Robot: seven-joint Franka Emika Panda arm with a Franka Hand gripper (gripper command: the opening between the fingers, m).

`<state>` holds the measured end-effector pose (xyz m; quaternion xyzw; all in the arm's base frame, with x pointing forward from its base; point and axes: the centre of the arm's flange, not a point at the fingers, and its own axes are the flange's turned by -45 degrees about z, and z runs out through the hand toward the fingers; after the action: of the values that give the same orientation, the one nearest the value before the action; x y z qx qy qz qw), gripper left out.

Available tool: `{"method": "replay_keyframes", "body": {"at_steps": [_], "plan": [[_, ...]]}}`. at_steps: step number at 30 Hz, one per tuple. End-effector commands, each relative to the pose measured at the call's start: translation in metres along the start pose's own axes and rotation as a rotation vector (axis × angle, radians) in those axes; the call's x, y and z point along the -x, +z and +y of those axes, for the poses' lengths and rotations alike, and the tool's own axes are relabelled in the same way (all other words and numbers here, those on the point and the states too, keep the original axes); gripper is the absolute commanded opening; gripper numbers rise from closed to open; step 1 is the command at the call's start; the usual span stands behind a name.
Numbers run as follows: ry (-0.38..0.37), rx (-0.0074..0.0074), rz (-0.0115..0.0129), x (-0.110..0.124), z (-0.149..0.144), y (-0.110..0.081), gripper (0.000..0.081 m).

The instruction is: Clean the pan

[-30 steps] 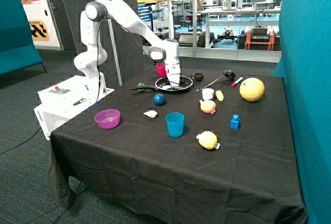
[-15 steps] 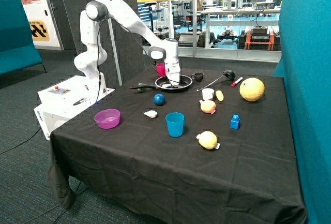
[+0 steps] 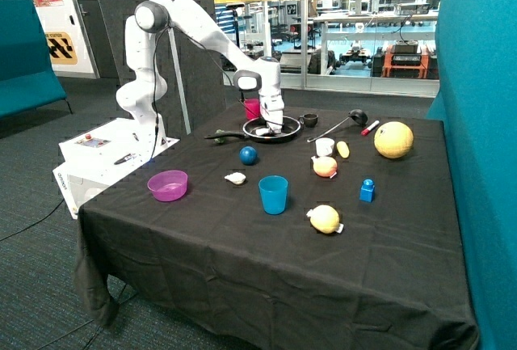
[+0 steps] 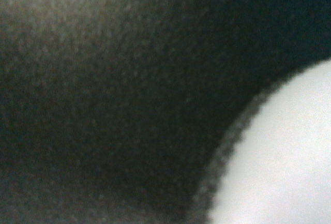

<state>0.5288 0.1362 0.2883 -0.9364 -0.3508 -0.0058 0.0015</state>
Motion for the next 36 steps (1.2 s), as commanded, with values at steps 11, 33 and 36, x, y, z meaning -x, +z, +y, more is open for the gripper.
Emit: {"method": "replay_keyframes", "body": {"at_steps": [11, 33, 36], "plan": [[0.018, -0.0011, -0.0119, 0.001, 0.025, -0.049, 0.0], [0.048, -0.0009, -0.0119, 0.048, 0.054, -0.103, 0.0], [0.053, -0.0009, -0.0119, 0.053, 0.059, -0.103, 0.0]]}}
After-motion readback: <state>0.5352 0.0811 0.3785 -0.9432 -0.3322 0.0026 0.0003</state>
